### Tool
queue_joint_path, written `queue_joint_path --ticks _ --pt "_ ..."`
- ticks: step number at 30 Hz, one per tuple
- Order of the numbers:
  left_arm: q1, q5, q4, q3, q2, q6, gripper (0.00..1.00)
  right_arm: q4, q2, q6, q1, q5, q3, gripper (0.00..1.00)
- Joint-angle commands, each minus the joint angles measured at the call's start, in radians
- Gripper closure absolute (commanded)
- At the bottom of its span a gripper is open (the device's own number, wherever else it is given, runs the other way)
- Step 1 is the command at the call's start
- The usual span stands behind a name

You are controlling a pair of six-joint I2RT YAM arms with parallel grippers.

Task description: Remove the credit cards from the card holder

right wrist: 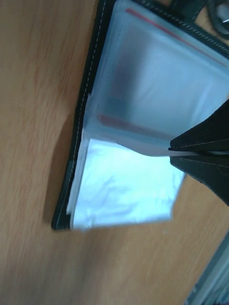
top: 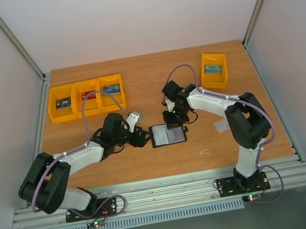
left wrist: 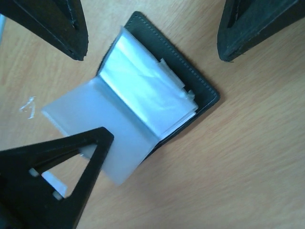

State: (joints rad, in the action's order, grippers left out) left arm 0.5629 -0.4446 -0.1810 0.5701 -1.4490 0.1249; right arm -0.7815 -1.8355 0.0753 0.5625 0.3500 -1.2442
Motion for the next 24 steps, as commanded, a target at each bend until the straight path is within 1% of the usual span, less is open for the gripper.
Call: queue_joint_path --ticks 1,4,6,7,10,15,16,18,20,22,24 --pt "0.004 -0.109 -0.119 -0.018 0.073 -0.011 0.23 -0.039 0.140 0.040 0.007 0.007 -0.046 0.99" --pt "0.004 -0.188 -0.124 -0.019 0.125 -0.028 0.13 -0.053 0.205 0.044 0.008 0.025 -0.052 0.99" --pt "0.003 -0.202 -0.121 -0.019 0.156 -0.029 0.05 -0.064 0.251 0.044 0.008 0.023 -0.055 0.99" --pt "0.003 -0.189 -0.120 -0.017 0.170 -0.019 0.03 -0.077 0.265 0.040 0.008 0.004 -0.057 0.99" --pt "0.002 -0.130 -0.116 -0.029 0.199 0.000 0.02 -0.108 0.279 0.032 0.008 -0.048 -0.059 0.99" --pt "0.003 -0.048 -0.072 -0.057 0.220 -0.009 0.01 -0.111 0.246 -0.016 0.008 -0.091 -0.049 0.99" --pt "0.002 -0.024 -0.066 -0.059 0.224 -0.001 0.01 -0.117 0.239 -0.029 0.008 -0.113 -0.053 0.97" --pt "0.002 0.016 -0.065 -0.062 0.228 0.013 0.01 -0.141 0.214 -0.060 0.008 -0.155 -0.065 0.88" --pt "0.001 0.042 -0.067 -0.064 0.225 0.025 0.01 -0.167 0.182 -0.073 0.008 -0.187 -0.073 0.81" --pt "0.002 0.043 -0.075 -0.068 0.210 0.025 0.01 -0.180 0.145 -0.110 0.008 -0.213 -0.072 0.78" --pt "0.003 0.044 -0.083 -0.071 0.194 0.015 0.01 -0.194 0.112 -0.112 0.008 -0.244 -0.078 0.75"
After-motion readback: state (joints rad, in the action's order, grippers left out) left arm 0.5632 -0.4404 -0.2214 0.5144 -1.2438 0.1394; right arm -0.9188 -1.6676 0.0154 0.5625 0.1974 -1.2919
